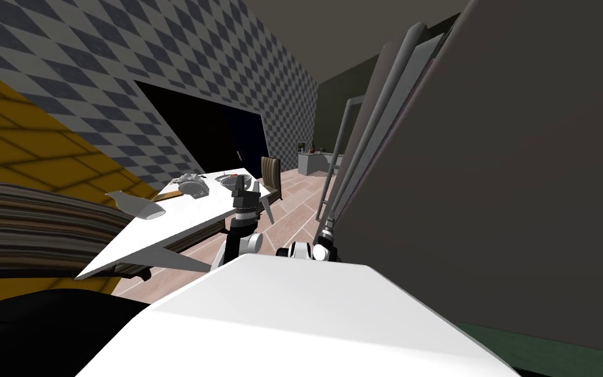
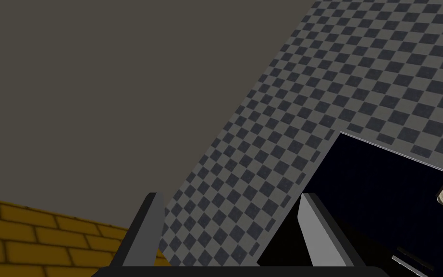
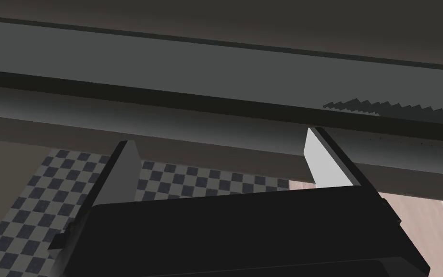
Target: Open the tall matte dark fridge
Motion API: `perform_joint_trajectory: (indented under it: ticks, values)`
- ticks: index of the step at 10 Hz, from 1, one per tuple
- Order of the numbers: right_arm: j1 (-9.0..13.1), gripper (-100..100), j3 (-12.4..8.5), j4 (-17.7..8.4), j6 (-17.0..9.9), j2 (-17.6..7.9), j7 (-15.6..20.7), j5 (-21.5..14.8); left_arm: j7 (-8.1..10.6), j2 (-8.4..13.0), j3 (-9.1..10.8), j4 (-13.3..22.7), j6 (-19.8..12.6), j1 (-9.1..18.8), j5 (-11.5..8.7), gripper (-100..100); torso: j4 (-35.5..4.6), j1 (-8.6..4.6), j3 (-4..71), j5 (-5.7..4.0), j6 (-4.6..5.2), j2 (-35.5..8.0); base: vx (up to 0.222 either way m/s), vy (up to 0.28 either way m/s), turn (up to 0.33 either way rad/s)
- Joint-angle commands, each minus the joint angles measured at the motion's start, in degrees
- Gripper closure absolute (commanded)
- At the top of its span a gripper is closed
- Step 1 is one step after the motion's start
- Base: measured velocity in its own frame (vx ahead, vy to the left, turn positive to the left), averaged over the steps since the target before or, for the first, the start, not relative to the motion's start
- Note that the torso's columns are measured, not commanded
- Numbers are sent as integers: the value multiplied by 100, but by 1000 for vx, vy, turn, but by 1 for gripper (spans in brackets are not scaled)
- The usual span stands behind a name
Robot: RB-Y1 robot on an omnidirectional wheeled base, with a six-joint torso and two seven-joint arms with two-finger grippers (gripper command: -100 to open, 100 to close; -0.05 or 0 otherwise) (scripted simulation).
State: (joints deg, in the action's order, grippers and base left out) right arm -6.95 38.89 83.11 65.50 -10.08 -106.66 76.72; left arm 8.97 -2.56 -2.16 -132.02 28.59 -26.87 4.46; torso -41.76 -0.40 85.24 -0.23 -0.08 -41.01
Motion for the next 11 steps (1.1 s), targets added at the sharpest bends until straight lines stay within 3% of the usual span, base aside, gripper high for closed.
perform_joint_trajectory:
  ticks: [1,5,6,7,8,11]
  values:
    - [99,-100,171,-198,-3,-76,-400,328,0,0,0,0,0,0,0,0,-16,-11,-27,5,18,-46,100,-3,72]
    - [244,-100,392,-431,60,-192,-860,674,0,0,1,1,0,1,0,0,-43,8,-61,14,16,-113,28,1,23]
    - [240,-100,356,-404,33,-180,-795,639,0,0,1,1,0,1,0,0,-52,35,-70,21,10,-129,0,0,0]
    - [441,-100,575,-467,-246,-260,-534,359,0,0,0,1,0,1,0,0,-55,46,-73,25,8,-136,31,42,-304]
    - [441,-100,575,-467,-364,-260,-388,196,0,0,1,0,0,0,0,0,-52,57,-67,28,11,-125,37,38,-330]
    - [441,-100,575,-467,-839,-260,123,-343,0,0,0,1,0,1,0,0,-54,30,-72,20,6,-135,3,4,6]
